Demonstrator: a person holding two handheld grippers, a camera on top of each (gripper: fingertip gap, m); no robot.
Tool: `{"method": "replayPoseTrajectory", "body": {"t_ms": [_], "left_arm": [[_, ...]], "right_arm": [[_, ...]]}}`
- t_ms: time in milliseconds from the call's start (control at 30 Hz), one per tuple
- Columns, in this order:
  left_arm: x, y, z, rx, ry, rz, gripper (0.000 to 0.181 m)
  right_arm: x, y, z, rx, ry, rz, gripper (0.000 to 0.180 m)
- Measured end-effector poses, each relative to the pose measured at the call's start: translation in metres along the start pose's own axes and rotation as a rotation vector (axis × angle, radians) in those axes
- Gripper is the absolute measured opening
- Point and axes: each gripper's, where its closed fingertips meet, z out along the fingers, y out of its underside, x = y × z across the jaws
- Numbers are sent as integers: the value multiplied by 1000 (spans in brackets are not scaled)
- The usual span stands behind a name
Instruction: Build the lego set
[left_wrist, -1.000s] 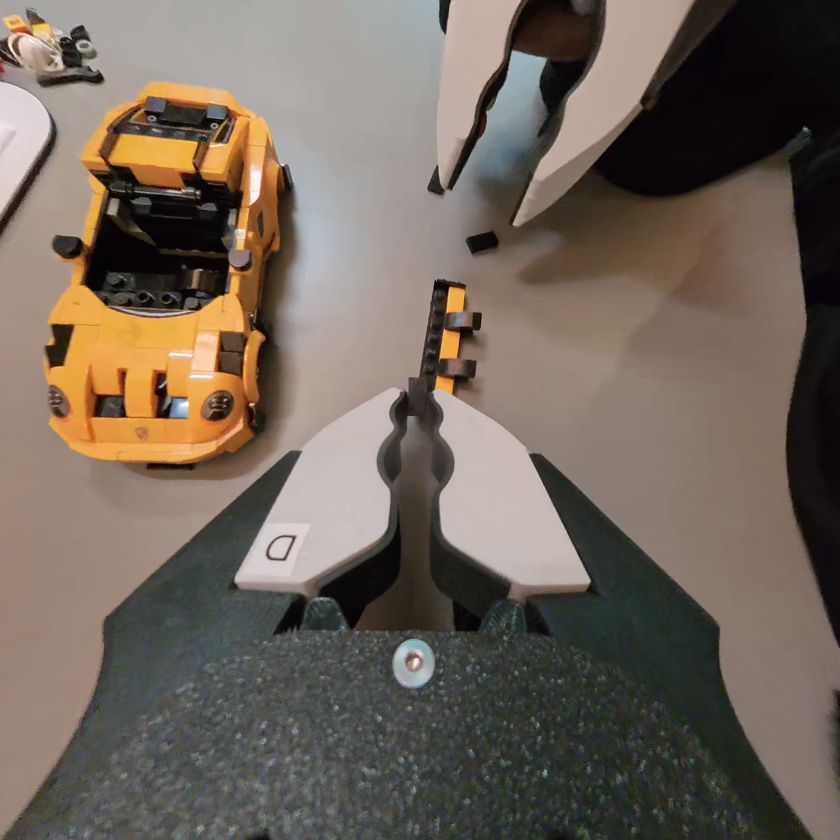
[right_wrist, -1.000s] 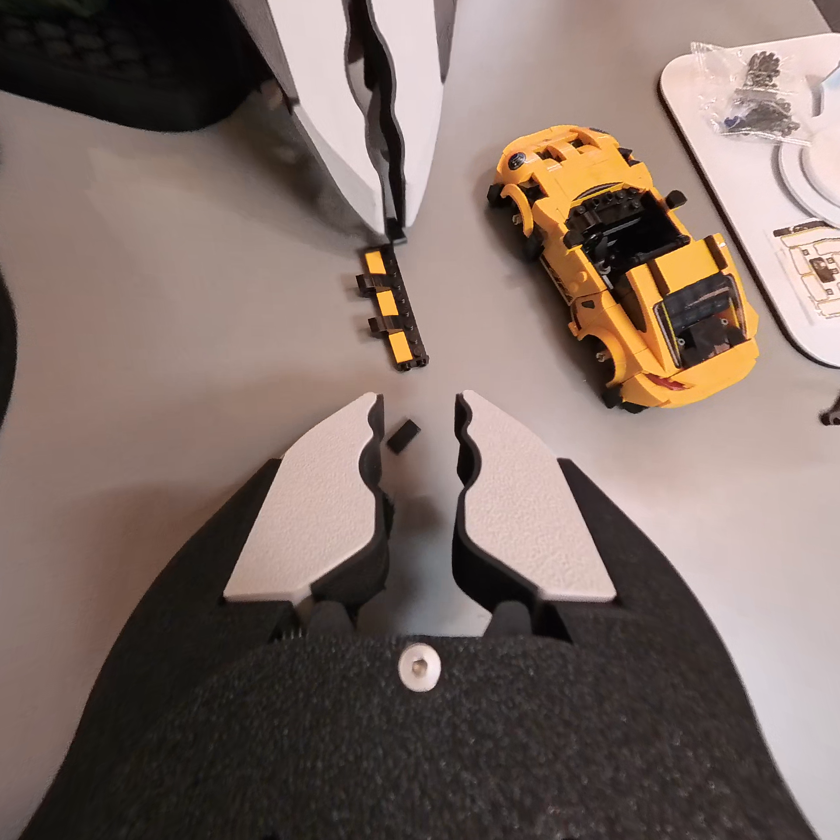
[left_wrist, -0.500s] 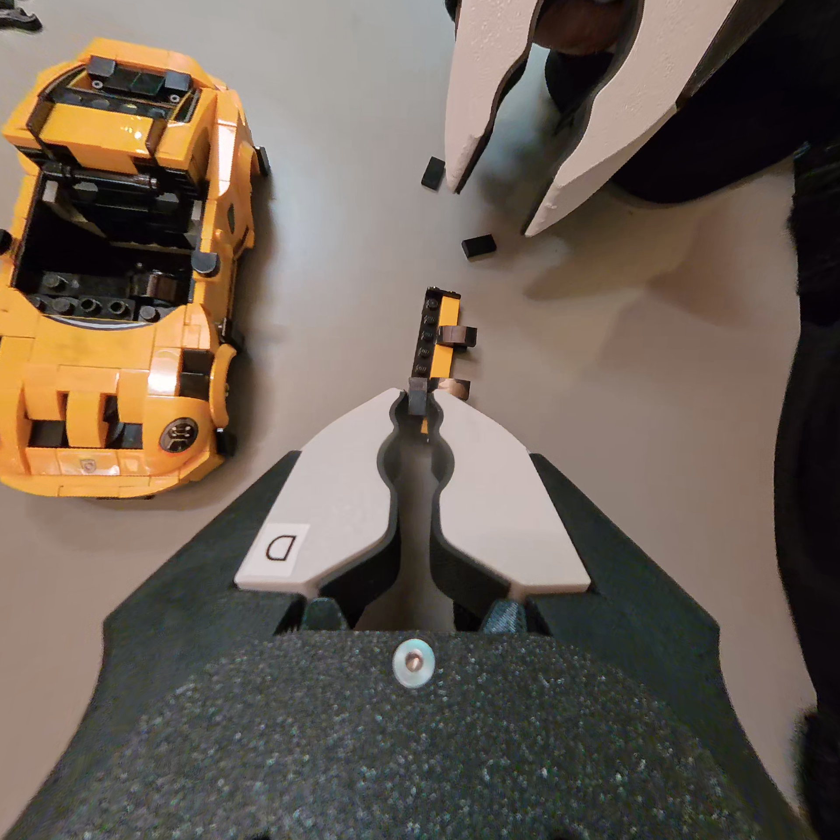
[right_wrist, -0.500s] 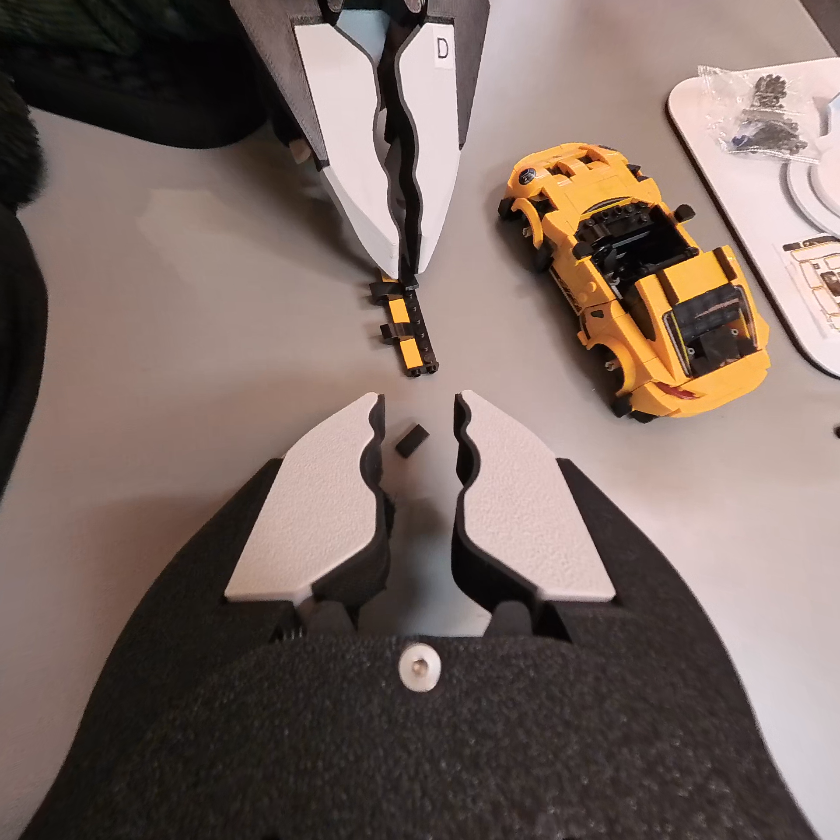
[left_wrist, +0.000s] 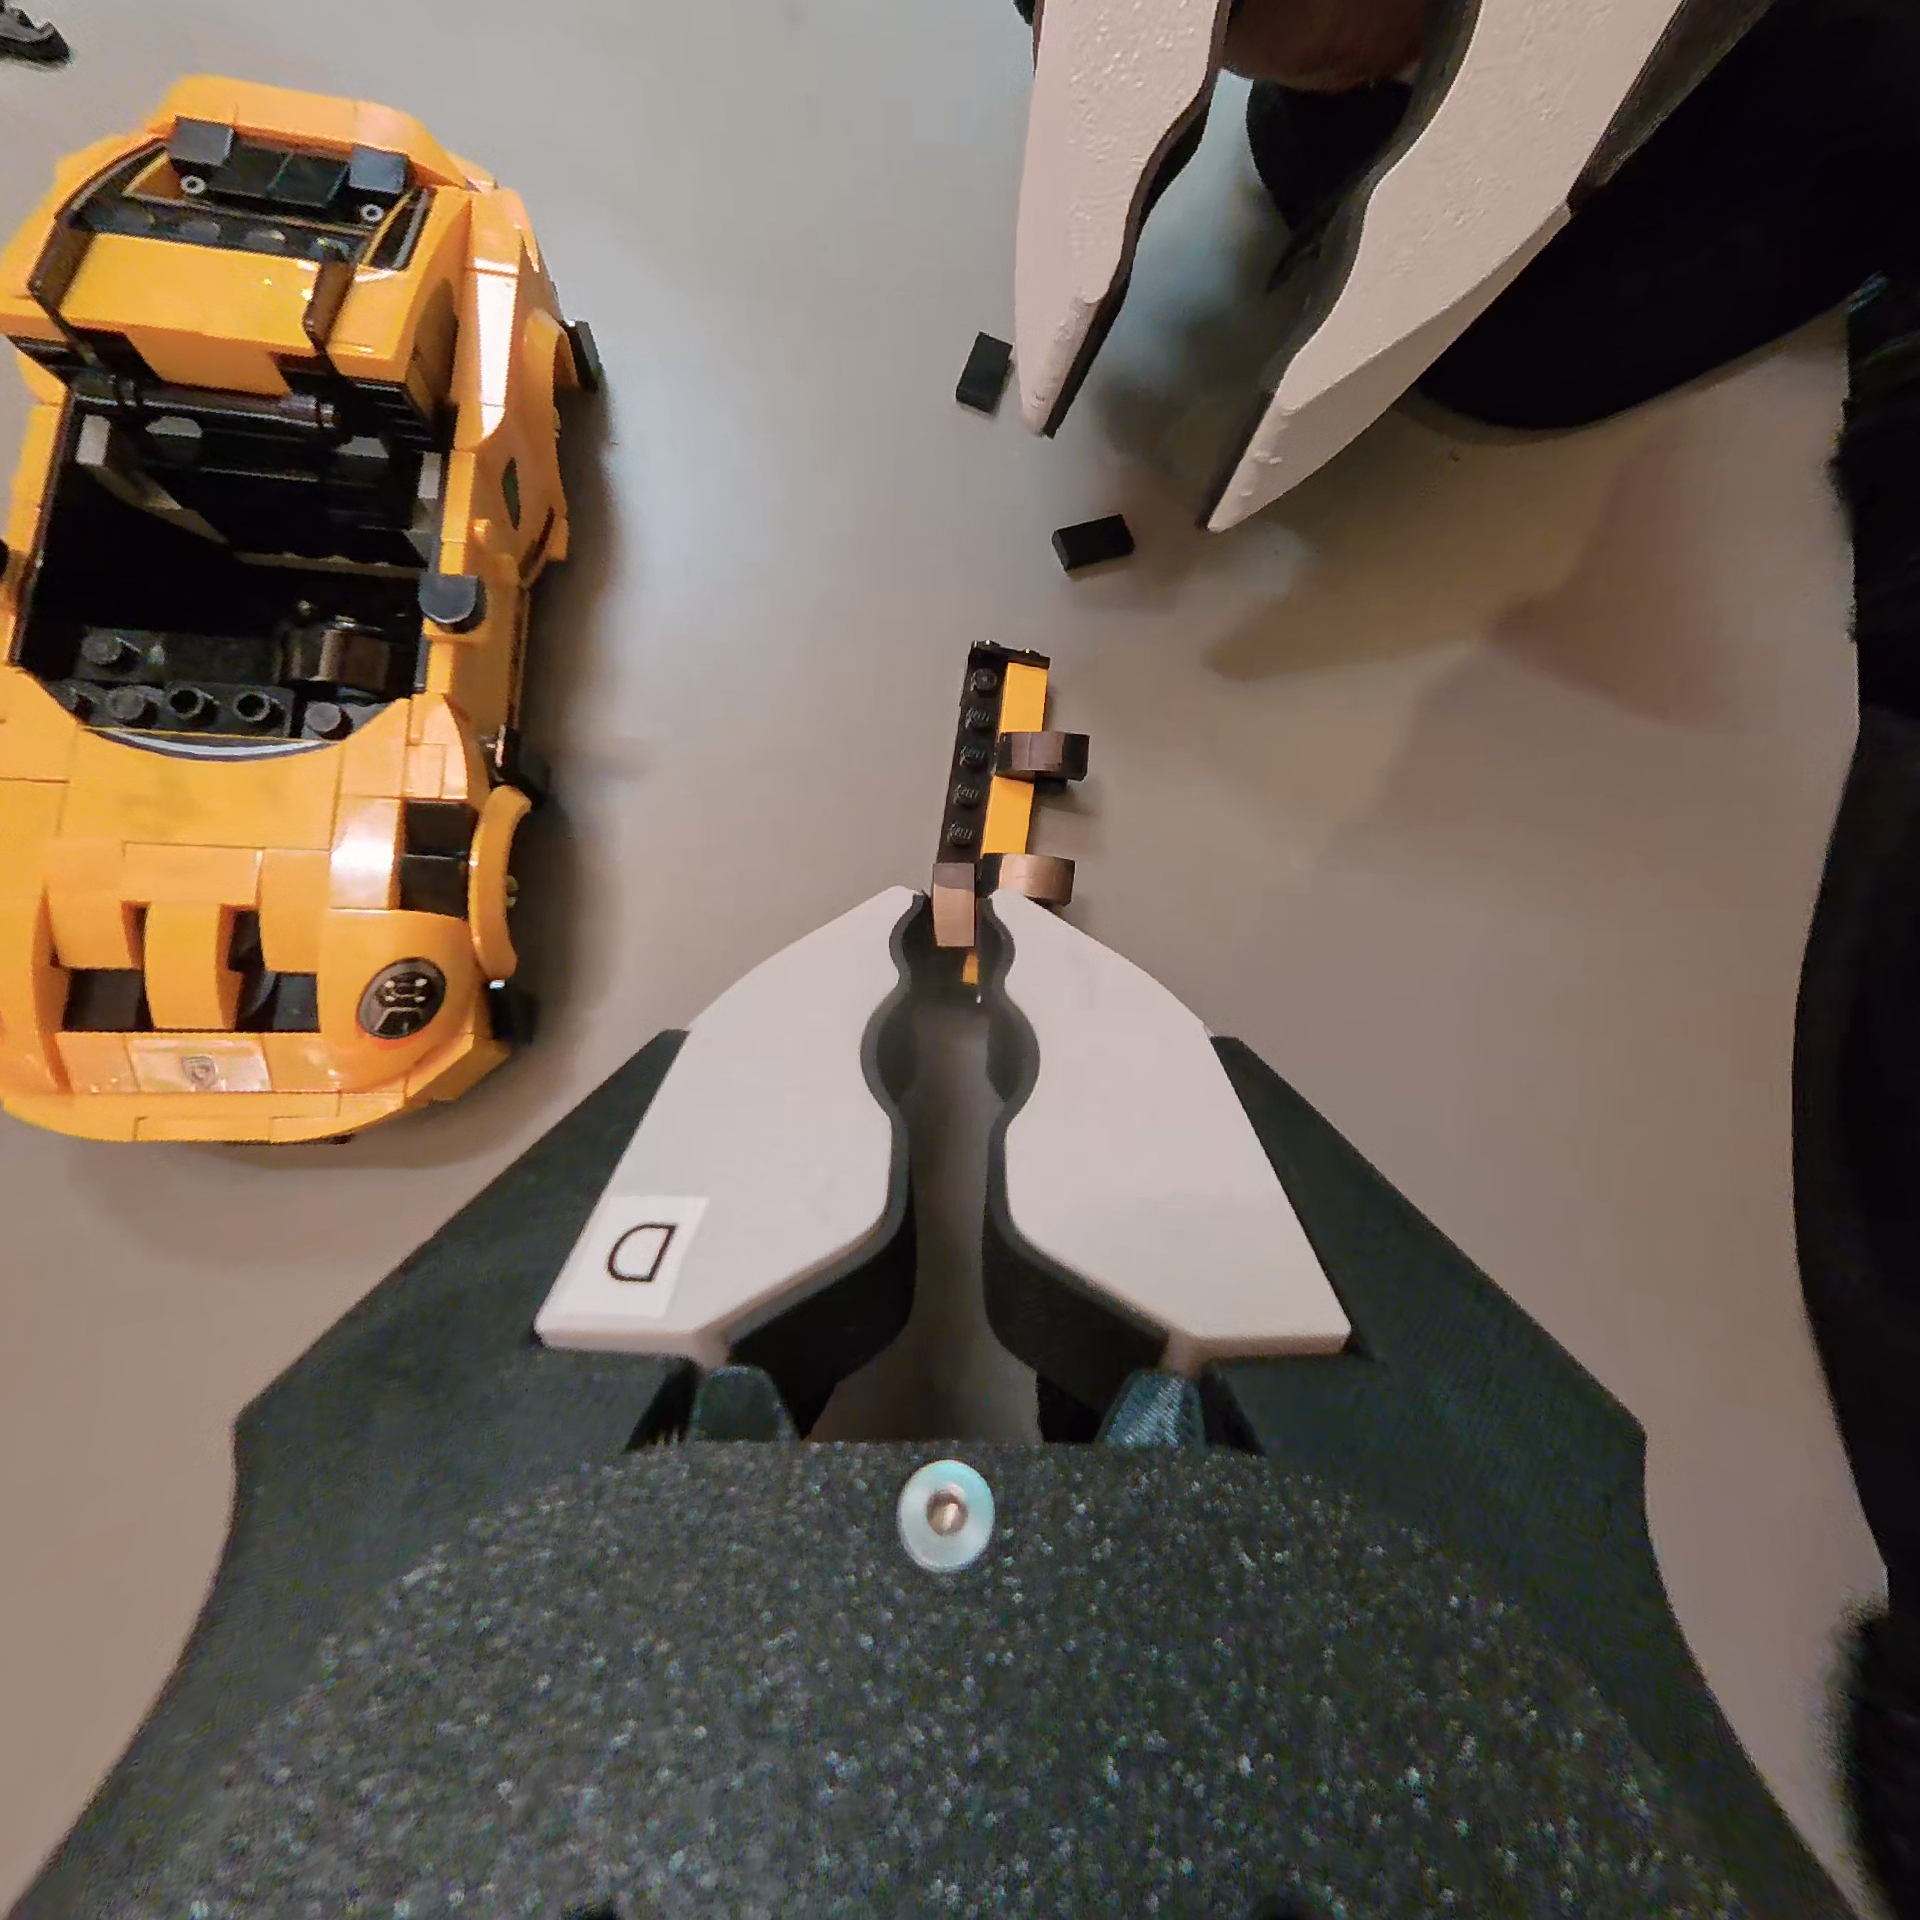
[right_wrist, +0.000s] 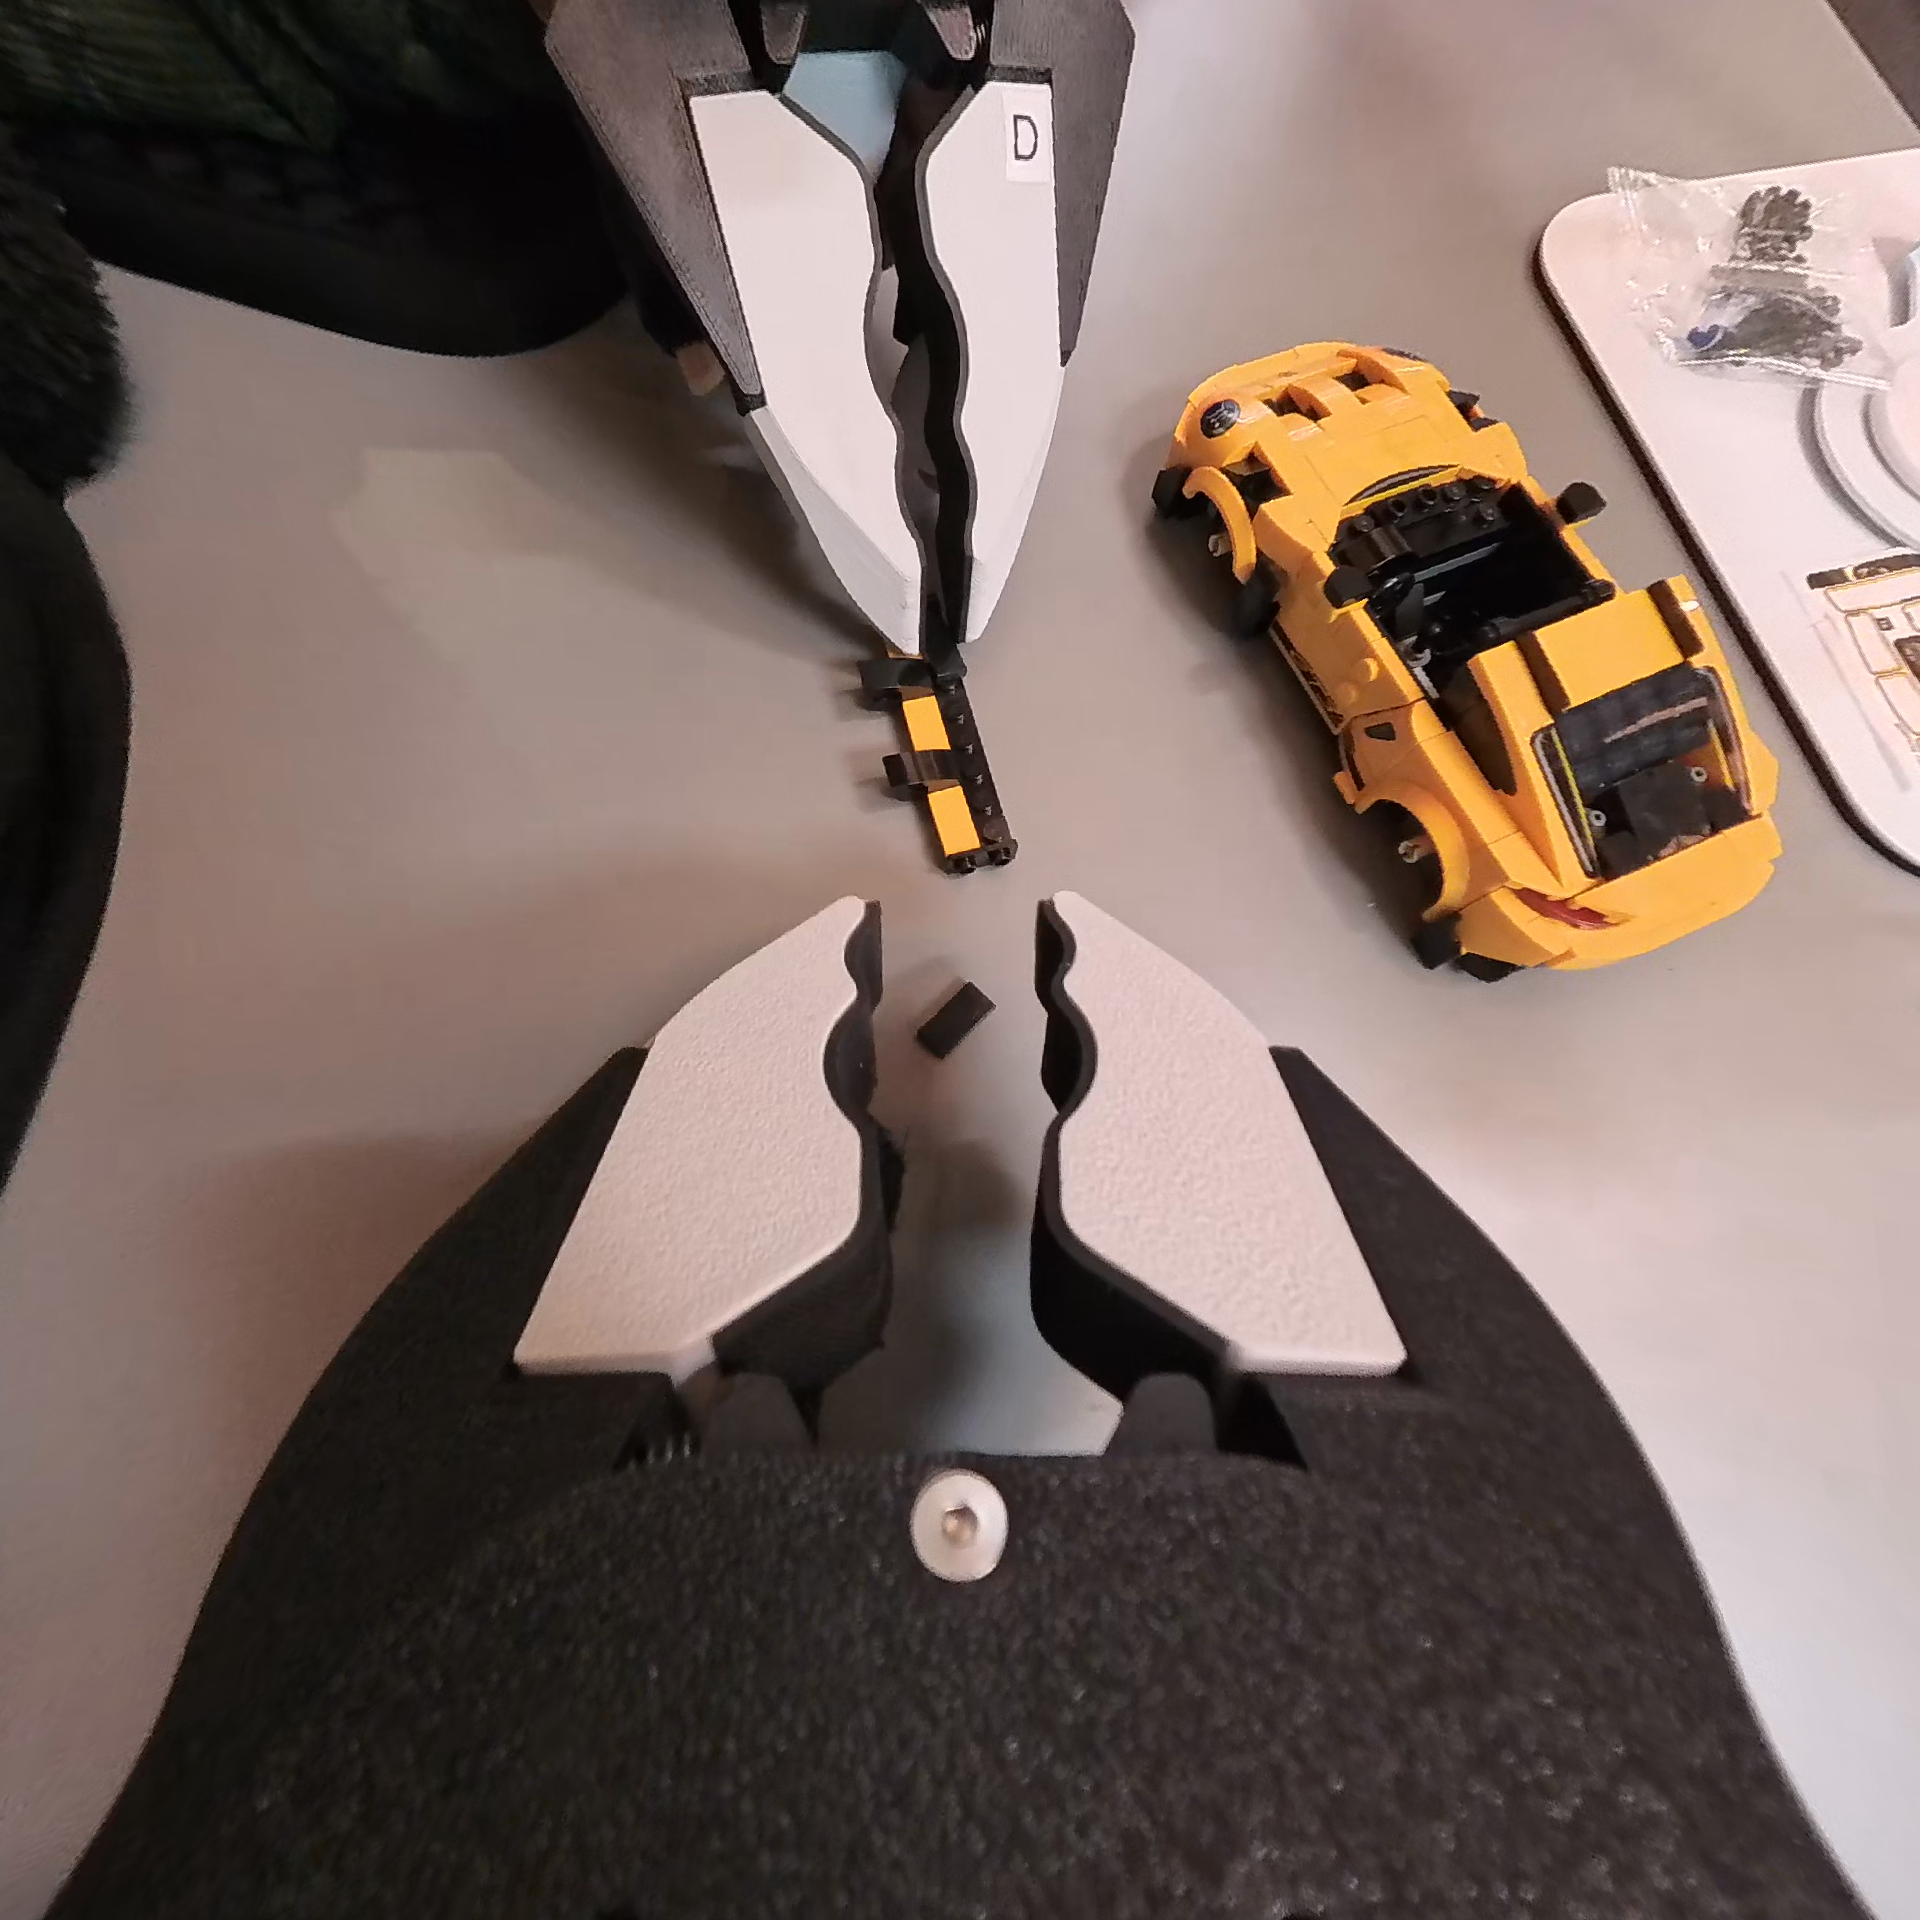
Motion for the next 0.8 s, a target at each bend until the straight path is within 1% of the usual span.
{"method": "replayPoseTrajectory", "body": {"t_ms": [800], "left_arm": [[3, 1, -1, 4, 33, -16, 13]], "right_arm": [[0, 0, 1, 18, -13, 23, 27]]}}
